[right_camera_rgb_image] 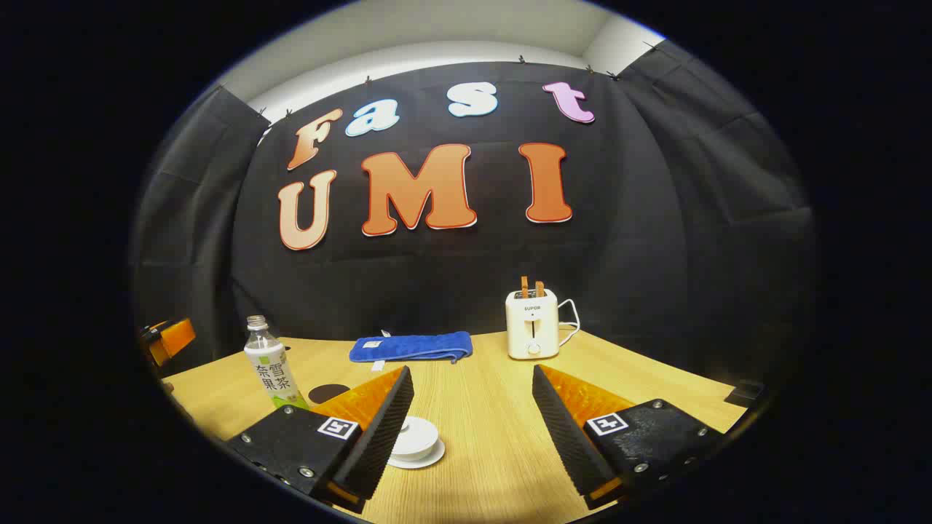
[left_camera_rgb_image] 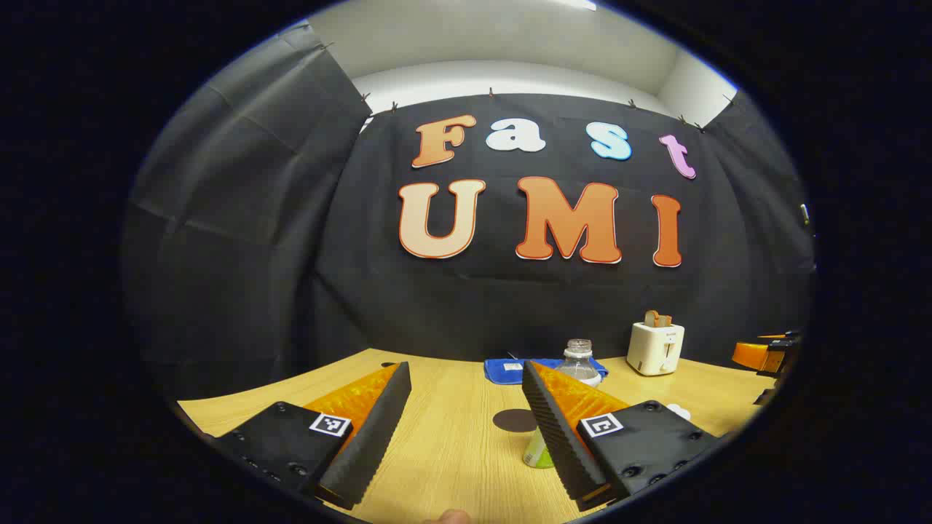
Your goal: Open the teacup lid with one hand, grasp the water bottle and pour water into the teacup with the other hand; after pouring, place the water bottle on the coaster and then close the teacup lid.
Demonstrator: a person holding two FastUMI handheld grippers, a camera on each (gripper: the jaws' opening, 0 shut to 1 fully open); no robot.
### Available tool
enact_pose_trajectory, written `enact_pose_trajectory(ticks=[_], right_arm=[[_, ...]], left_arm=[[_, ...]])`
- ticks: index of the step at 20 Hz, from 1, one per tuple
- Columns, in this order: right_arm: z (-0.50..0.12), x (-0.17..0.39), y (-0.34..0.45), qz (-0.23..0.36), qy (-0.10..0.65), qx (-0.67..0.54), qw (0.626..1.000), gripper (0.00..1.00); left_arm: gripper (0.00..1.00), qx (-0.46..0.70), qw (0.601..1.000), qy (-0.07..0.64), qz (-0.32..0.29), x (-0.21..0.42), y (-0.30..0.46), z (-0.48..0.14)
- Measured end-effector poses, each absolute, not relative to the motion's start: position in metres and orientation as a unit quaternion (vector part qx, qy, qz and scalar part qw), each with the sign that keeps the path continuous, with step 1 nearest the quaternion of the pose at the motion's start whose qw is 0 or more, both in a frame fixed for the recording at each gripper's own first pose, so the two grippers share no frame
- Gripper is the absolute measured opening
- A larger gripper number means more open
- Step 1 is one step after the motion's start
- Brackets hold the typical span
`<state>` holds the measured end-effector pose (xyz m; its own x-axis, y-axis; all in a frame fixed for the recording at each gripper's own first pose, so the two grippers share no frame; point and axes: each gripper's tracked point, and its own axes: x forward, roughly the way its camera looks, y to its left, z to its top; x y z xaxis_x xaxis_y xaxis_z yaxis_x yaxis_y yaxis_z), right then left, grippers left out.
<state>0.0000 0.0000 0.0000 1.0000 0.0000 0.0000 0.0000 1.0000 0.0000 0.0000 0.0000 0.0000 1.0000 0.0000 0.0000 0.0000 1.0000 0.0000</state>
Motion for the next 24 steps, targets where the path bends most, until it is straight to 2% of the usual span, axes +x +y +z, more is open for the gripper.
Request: enact_pose_trajectory(ticks=[1, 7, 24], right_arm=[[-0.001, -0.001, -0.001, -0.001, 0.001, 0.0, 1.0, 1.0], [-0.002, 0.002, 0.002, 0.002, -0.005, -0.01, 1.0, 0.98], [-0.018, 0.008, 0.012, 0.009, 0.013, -0.015, 1.0, 0.98]], left_arm=[[0.99, -0.007, 1.0, 0.008, -0.006, 0.0, -0.003, -0.004], [0.99, -0.013, 1.0, 0.028, 0.006, 0.005, 0.002, -0.016], [0.99, 0.003, 1.0, 0.025, -0.006, 0.003, -0.004, -0.012]])
